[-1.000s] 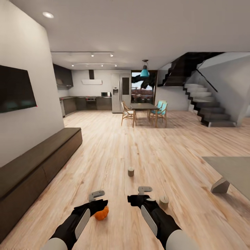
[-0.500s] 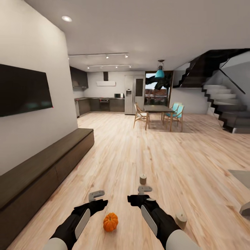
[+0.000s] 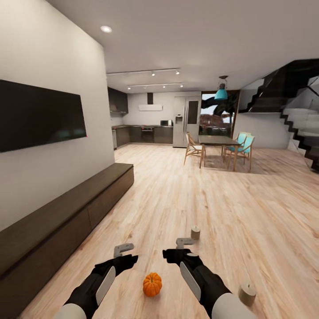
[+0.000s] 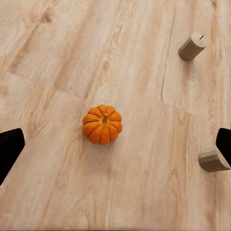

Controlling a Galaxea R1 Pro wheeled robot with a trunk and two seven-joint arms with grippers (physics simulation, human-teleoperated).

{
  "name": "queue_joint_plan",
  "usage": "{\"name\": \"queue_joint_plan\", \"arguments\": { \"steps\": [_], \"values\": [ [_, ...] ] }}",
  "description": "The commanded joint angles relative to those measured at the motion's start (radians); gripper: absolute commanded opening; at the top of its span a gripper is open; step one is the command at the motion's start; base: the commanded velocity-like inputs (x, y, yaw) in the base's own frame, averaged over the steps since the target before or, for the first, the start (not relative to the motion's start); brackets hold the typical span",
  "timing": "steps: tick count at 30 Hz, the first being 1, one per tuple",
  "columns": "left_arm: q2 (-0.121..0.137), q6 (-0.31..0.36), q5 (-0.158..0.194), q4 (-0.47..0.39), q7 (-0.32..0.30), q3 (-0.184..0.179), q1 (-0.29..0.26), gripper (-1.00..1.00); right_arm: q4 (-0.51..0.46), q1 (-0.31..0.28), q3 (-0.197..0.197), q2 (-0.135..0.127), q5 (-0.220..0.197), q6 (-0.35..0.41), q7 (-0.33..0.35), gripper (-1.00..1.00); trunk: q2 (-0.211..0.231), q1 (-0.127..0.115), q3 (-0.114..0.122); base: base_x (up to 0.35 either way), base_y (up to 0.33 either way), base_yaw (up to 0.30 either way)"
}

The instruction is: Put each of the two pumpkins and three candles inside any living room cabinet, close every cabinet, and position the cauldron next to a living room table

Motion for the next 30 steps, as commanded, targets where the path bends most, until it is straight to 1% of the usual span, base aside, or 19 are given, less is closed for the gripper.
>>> {"name": "queue_joint_plan", "arguments": {
  "steps": [1, 18, 30],
  "values": [
    [0.0, 0.004, 0.006, -0.001, 0.002, -0.002, -0.001, 1.0, -0.002, 0.0, 0.005, -0.001, -0.011, 0.004, -0.01, 1.0, -0.001, 0.0, -0.001, -0.03, 0.0, 0.27],
    [0.0, 0.004, 0.005, -0.001, 0.004, -0.002, -0.001, 1.0, -0.002, 0.0, 0.006, -0.001, -0.011, 0.005, -0.011, 1.0, -0.001, 0.0, -0.001, -0.018, 0.0, 0.275],
    [0.0, 0.004, 0.007, -0.001, 0.003, -0.002, -0.001, 1.0, -0.003, 0.0, 0.006, 0.0, -0.011, 0.005, -0.011, 1.0, -0.001, 0.0, -0.001, 0.011, 0.002, 0.275]
  ]
}}
